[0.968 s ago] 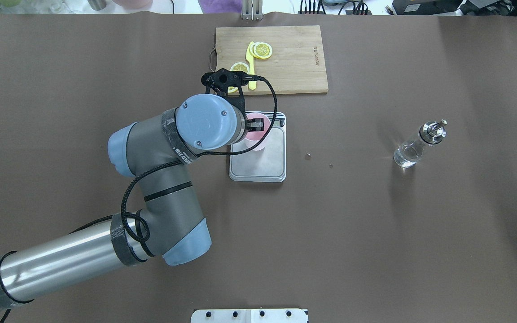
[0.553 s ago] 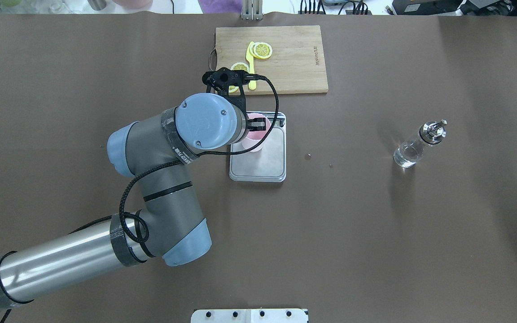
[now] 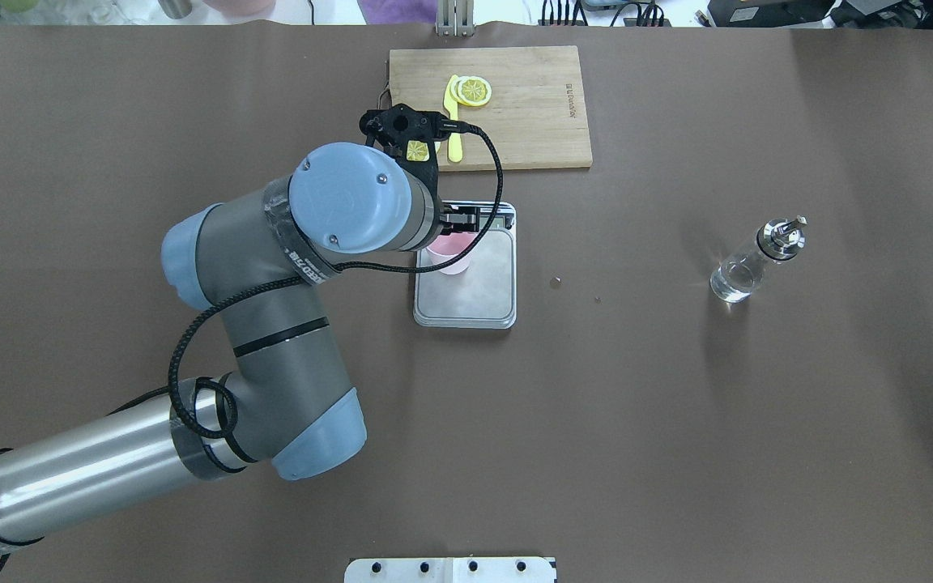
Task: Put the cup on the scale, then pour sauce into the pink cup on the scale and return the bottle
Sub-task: 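Withdraw the left arm from the cup while the right arm reaches toward the bottle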
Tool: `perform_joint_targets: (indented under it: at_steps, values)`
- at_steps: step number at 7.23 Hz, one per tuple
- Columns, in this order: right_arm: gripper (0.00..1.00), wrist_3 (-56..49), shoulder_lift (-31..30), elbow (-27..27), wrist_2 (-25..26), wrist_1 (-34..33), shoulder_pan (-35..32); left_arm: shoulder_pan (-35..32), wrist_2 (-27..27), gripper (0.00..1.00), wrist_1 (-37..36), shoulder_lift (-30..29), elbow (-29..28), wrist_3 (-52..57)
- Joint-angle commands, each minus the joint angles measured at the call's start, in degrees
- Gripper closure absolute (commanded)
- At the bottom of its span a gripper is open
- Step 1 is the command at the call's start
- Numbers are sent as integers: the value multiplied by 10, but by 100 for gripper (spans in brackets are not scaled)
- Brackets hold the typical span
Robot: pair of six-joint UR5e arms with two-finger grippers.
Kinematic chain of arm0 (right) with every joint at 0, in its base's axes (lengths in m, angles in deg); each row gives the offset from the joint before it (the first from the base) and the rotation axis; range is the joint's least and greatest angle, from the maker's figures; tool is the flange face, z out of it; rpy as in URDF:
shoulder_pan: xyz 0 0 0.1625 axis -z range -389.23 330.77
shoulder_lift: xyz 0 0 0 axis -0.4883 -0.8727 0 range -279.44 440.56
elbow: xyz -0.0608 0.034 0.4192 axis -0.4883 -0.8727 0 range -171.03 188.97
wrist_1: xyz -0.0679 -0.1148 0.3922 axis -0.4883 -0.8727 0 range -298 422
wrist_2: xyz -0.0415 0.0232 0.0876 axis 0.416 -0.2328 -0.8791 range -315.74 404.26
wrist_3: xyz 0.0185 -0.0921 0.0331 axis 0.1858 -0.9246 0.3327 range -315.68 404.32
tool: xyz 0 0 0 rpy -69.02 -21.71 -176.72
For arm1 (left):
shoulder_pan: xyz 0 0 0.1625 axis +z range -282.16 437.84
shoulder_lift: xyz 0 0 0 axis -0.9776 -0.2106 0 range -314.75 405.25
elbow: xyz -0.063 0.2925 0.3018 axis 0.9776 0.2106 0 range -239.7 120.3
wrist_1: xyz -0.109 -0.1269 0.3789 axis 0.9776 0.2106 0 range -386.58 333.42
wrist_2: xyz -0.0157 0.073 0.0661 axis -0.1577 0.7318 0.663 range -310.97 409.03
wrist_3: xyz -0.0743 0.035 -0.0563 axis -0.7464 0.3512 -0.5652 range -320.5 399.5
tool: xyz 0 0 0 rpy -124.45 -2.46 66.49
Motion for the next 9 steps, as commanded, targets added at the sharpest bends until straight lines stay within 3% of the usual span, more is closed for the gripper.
perform_joint_targets:
  at_steps: [1, 4, 6, 8, 9]
  values:
    - [0, 50, 6, 8, -2, 8, 13, -71, -95, 2, -100, 25, 77, 84]
    - [0, 148, 0, 8, 8, 154, 72, -230, -233, 2, -104, 180, 145, 322]
    - [0, 210, -1, 19, 20, 167, 89, -369, -320, 2, -104, 272, 126, 546]
    - [0, 335, -14, 85, 73, 170, 155, -456, -332, 2, -98, 347, 95, 645]
    - [0, 388, -34, 124, 143, 170, 222, -483, -331, 2, -100, 350, 89, 645]
